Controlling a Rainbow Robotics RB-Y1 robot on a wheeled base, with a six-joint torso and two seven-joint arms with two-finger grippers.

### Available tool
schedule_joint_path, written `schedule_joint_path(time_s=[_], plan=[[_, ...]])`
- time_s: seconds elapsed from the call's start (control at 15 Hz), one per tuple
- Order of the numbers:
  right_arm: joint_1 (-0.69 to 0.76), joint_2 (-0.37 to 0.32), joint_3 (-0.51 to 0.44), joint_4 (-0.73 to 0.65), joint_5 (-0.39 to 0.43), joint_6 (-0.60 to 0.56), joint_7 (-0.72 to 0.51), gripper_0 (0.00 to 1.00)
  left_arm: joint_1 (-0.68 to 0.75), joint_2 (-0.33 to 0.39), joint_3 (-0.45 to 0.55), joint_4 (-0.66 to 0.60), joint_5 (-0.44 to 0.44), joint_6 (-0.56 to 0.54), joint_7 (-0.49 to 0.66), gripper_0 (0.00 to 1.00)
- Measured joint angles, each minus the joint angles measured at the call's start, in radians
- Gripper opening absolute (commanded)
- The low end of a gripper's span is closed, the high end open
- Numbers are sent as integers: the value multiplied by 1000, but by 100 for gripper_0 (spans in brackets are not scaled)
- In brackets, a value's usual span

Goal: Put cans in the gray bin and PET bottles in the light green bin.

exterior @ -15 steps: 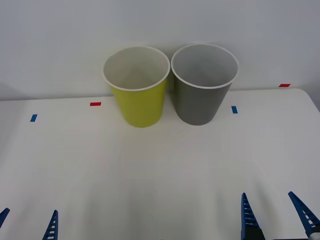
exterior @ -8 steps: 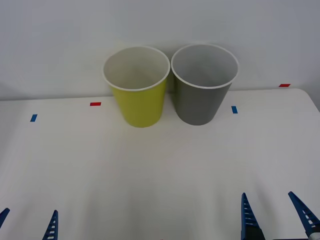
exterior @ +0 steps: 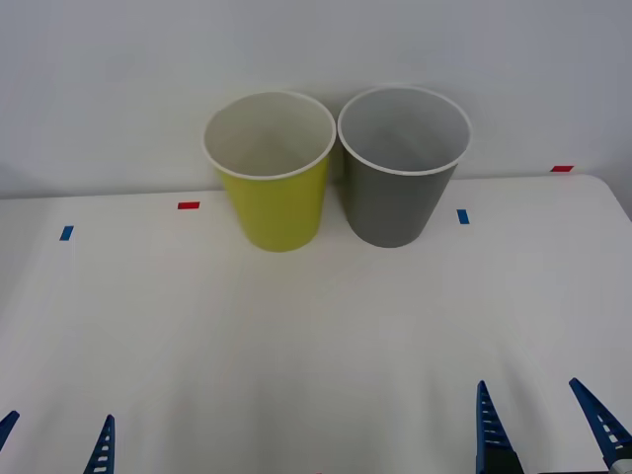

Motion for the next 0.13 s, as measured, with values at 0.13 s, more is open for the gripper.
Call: schedule_joint_path(time_s=[0.13], plan=[[0,0,0,0,0,0,0,100,0,0,0,0,0,0,0,100]])
